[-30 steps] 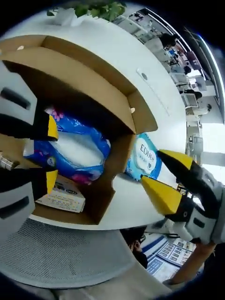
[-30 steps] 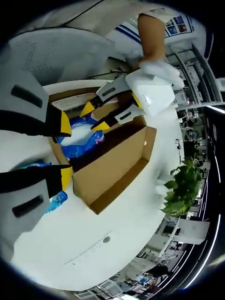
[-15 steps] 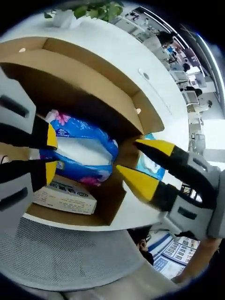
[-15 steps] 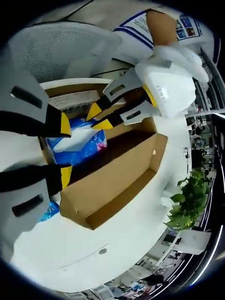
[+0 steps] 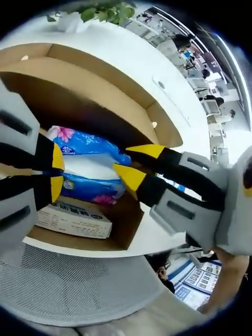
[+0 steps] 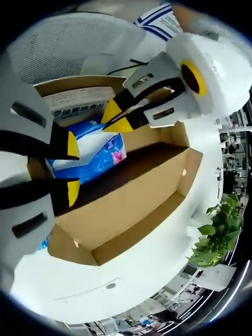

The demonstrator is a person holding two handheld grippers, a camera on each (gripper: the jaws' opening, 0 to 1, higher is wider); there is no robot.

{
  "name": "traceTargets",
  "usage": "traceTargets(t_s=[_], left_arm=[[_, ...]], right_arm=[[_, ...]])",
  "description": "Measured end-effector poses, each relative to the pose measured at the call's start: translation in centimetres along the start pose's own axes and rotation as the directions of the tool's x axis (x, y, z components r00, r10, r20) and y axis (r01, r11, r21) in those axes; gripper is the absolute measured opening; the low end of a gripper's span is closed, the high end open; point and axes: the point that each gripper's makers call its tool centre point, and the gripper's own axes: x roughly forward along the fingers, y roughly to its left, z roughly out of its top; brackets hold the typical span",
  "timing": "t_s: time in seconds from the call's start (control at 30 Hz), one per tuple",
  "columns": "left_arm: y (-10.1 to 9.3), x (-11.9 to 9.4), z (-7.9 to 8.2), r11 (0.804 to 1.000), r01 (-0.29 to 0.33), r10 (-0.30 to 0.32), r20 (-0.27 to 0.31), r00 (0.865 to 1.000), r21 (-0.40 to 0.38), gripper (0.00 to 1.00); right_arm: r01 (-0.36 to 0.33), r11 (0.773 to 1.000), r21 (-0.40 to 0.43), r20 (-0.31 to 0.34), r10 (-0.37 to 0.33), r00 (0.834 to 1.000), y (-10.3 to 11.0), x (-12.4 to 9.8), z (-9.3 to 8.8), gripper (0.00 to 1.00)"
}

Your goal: Operate the shoe box by opening the lid, removing the specified soft item, and placing it in the target area until the item is outside and the box remains undamaged.

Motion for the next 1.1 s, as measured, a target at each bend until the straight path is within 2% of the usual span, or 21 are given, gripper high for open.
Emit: traceTargets(t_s=[0.17,0.27,0.47,0.8,1.1], left_arm=[[0.0,-0.3,0.1,1.0,-0.002,0.002,0.012,1.0,-0.007,0.0],[0.0,-0.5,0.1,1.0,-0.007,0.007,0.02,1.0,-0.014,0.0],[0.1,-0.8,0.1,0.999,-0.01,0.011,0.031,0.999,-0.041,0.0],[0.2,-1.9,0.7,0.998,-0.02,0.023,0.052,0.998,-0.052,0.0],[0.3,-3.7,1.6,0.998,-0.025,0.029,0.069,0.997,-0.053,0.0]], right_arm=[[0.025,0.999,-0.019,-0.014,-0.026,1.0,-0.5,0.8,-0.1,0.03],[0.016,1.0,-0.009,-0.005,-0.016,1.0,-0.3,0.9,0.1,0.01],[0.014,1.0,-0.006,-0.003,-0.014,1.0,-0.2,0.8,0.1,0.0],[0.015,0.999,-0.044,0.013,-0.015,1.0,0.0,-0.4,0.8,0.0],[0.019,0.997,-0.081,0.055,-0.015,0.998,0.1,-2.6,2.3,0.0]])
